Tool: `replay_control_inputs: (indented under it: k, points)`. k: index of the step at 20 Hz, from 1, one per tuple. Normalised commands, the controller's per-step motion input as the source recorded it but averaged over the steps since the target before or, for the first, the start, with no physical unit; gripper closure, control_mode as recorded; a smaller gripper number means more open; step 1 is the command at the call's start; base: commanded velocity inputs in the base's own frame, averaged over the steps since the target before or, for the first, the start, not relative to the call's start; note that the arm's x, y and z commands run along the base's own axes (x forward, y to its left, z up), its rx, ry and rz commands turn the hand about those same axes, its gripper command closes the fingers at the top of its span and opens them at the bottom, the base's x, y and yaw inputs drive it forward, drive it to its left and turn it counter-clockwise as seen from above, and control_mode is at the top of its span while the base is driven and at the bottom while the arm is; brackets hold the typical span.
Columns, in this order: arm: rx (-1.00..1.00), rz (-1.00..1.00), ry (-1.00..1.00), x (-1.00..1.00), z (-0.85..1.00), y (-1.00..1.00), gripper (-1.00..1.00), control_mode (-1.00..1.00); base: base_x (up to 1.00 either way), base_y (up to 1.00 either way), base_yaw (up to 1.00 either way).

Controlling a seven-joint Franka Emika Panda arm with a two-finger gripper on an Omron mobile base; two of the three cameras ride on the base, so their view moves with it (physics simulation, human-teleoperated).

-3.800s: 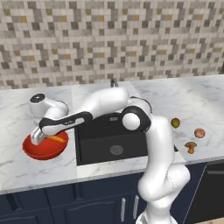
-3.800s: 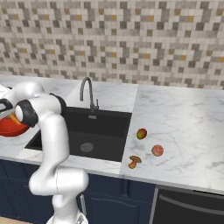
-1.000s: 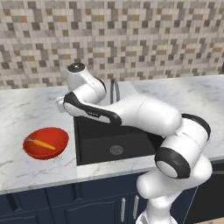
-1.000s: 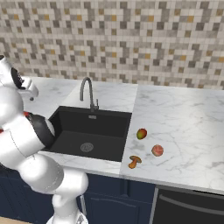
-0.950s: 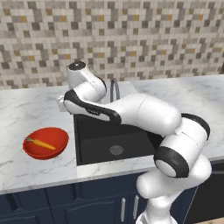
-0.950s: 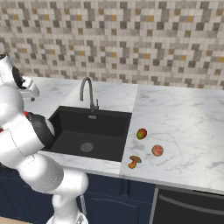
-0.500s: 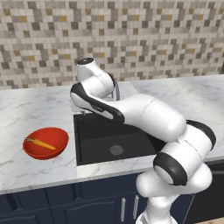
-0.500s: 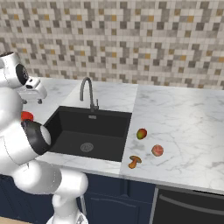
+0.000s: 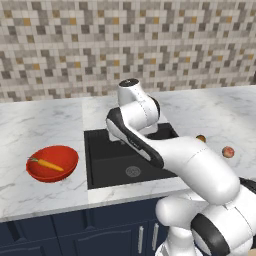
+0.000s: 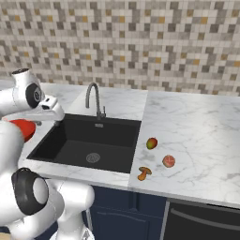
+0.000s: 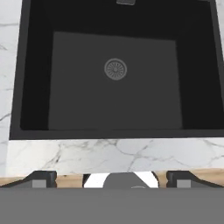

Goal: There is a mixed pile of frozen fruits and vegetables on the counter. Locate all the frozen vegetables and place the items in a bowl on the counter. Take all the frozen fruits and defrost them in a running sink.

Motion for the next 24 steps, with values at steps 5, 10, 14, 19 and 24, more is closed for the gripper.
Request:
replay_control_inputs:
  k: [5,10,14,19,24]
  points:
    - [-0.01,-0.01,0.02,-0.19,-0.02,-0.93,-1.00,-1.00,0.00,0.00,0.00]
    - [-0.02,-0.05,0.06,-0.10,-0.23,-0.93,-1.00,-1.00,0.00,0.00,0.00]
    - [-0.02,-0.13,0.05,-0.03,-0.34,-0.80,-1.00,-1.00,0.00,0.00,0.00]
    - [-0.02,-0.13,0.02,0.00,-0.23,-0.81,-1.00,-1.00,0.00,0.00,0.00]
    - [0.00,-0.07,0.00,0.00,-0.22,-0.77,-1.00,-1.00,0.00,0.00,0.00]
